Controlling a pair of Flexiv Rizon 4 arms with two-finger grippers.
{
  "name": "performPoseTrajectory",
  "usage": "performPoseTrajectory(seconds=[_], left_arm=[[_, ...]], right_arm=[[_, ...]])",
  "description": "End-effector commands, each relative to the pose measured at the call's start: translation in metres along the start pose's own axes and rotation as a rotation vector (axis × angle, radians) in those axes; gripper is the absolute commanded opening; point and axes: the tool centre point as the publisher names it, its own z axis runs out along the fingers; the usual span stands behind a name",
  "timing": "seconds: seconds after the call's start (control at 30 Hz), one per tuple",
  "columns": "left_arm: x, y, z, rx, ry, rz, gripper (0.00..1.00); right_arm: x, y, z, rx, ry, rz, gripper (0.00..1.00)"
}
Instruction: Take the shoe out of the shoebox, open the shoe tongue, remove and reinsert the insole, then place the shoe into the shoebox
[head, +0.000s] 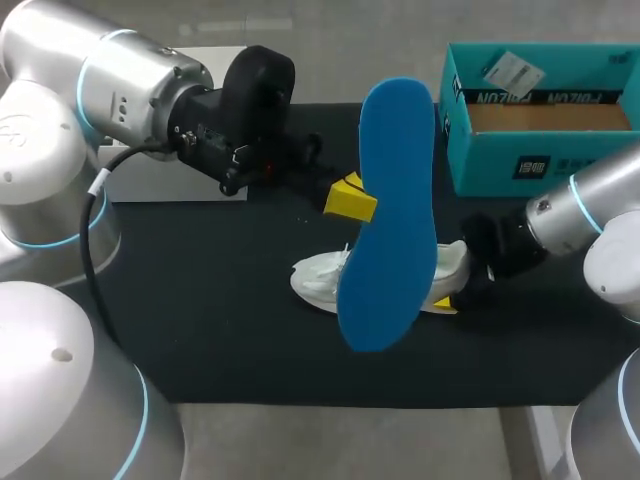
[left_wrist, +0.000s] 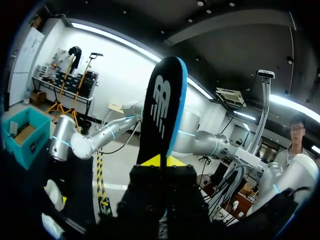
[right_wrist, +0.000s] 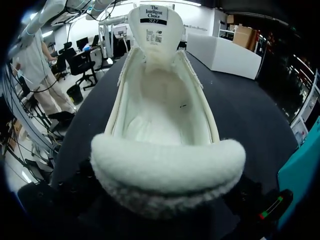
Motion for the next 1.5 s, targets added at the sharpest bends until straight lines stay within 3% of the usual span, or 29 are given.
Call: performPoseTrajectory(seconds=[0.03, 0.63, 1.13, 1.5], left_arm=[[-0.001, 0.0, 0.001, 0.0, 0.002, 0.0, 0.0], [-0.001, 0.0, 0.001, 0.0, 0.002, 0.0, 0.0], [-0.001, 0.0, 0.001, 0.0, 0.002, 0.0, 0.0], [-0.001, 0.0, 0.001, 0.0, 0.002, 0.0, 0.0]], right_arm=[[-0.003, 0.002, 0.001, 0.004, 0.009, -0.011, 1.0], [0.002, 0.014, -0.014, 0.023, 0.039, 0.018, 1.0], [0.005, 0.031, -0.036, 0.287, 0.006, 0.098, 1.0], [0.011, 0.033, -0.06, 0.458, -0.021, 0.204, 1.0]])
